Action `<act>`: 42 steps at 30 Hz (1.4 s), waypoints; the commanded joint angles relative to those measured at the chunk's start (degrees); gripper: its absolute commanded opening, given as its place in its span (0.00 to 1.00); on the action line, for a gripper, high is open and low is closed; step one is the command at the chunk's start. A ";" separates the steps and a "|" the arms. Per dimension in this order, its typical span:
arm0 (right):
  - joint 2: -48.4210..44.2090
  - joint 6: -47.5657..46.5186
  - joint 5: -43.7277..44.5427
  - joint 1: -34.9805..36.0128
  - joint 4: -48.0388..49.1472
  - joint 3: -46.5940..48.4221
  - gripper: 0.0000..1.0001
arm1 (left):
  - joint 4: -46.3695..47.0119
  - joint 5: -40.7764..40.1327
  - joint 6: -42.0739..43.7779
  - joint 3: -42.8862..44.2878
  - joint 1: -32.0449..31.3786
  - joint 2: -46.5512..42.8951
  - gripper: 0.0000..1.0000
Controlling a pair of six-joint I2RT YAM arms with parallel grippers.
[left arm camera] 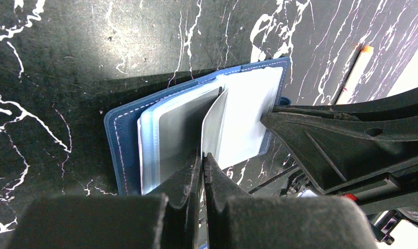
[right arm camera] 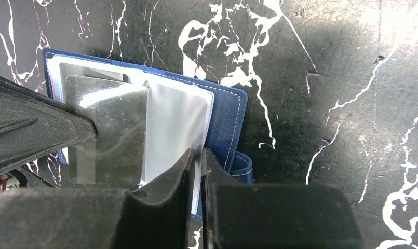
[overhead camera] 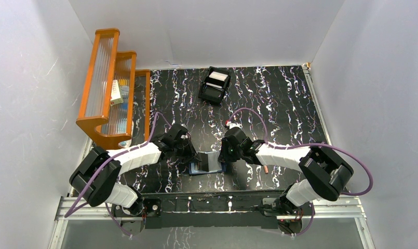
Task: Put the credit cards into the card holder
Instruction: Insert the credit card into the card holder.
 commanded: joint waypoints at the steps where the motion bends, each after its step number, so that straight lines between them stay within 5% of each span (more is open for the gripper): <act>1: 0.67 -0.03 0.43 0.31 -0.62 -0.53 0.18 | -5.48 -2.32 0.15 0.00 0.00 -0.11 0.00; 15: 0.69 0.23 -0.22 0.35 -0.38 -0.36 0.18 | 1.02 0.87 -2.54 0.60 0.00 4.94 0.00; 36: 0.05 2.06 -2.43 0.31 2.22 -2.14 0.20 | 11.40 -8.63 -3.72 -6.61 -2.37 0.09 0.00; 42: -1.59 3.15 -3.25 0.28 1.46 -1.54 0.26 | 6.94 -9.31 -1.95 -4.93 -2.55 -0.78 0.25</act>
